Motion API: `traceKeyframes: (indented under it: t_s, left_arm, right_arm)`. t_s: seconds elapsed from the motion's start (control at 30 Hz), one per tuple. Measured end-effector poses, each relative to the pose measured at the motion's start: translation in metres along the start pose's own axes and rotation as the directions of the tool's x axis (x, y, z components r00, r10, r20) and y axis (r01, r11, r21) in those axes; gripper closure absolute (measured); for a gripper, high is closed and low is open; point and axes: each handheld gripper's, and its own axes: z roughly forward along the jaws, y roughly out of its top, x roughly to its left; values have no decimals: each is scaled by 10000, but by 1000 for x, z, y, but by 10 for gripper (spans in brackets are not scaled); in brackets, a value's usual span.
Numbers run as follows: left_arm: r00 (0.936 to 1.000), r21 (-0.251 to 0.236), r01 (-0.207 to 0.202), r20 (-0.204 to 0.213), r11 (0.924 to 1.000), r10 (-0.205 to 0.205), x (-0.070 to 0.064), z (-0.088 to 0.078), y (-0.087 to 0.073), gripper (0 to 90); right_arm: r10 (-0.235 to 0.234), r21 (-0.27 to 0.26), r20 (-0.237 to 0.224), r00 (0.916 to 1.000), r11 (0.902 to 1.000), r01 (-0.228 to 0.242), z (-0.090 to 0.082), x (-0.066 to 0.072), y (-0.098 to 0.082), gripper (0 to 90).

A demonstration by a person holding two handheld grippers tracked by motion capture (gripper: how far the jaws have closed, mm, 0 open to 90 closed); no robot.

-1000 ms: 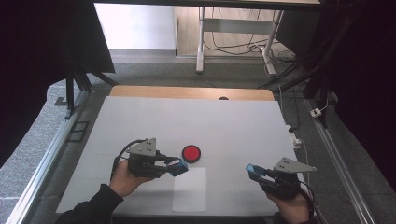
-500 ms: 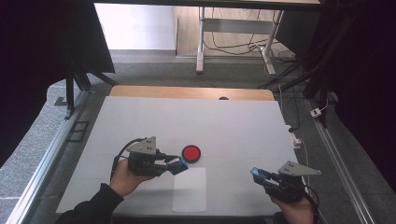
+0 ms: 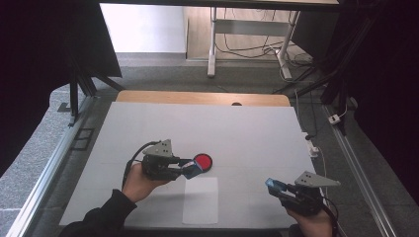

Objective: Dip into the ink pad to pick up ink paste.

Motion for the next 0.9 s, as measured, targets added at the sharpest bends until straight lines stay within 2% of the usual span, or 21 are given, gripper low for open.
traceKeyframes:
  t_s: [0.27,0.4,0.73,0.9]
  left_arm:
    - [9989,160,396,-272,9991,-392,7,7,6,695]
    - [9974,237,678,-277,9974,-671,12,11,10,695]
    - [9950,879,429,-936,9952,-346,21,34,16,695]
    - [9929,916,590,-1080,9940,-490,28,40,18,695]
  right_arm:
    - [10,-11,-19,10000,10000,-10,-1,0,-2,687]
    - [-20,3,-17,10000,10000,20,-1,1,-2,688]
    - [-14,13,-14,10000,10000,14,-2,0,-2,688]
    - [-3,-15,-8,10000,10000,3,-2,0,-3,688]
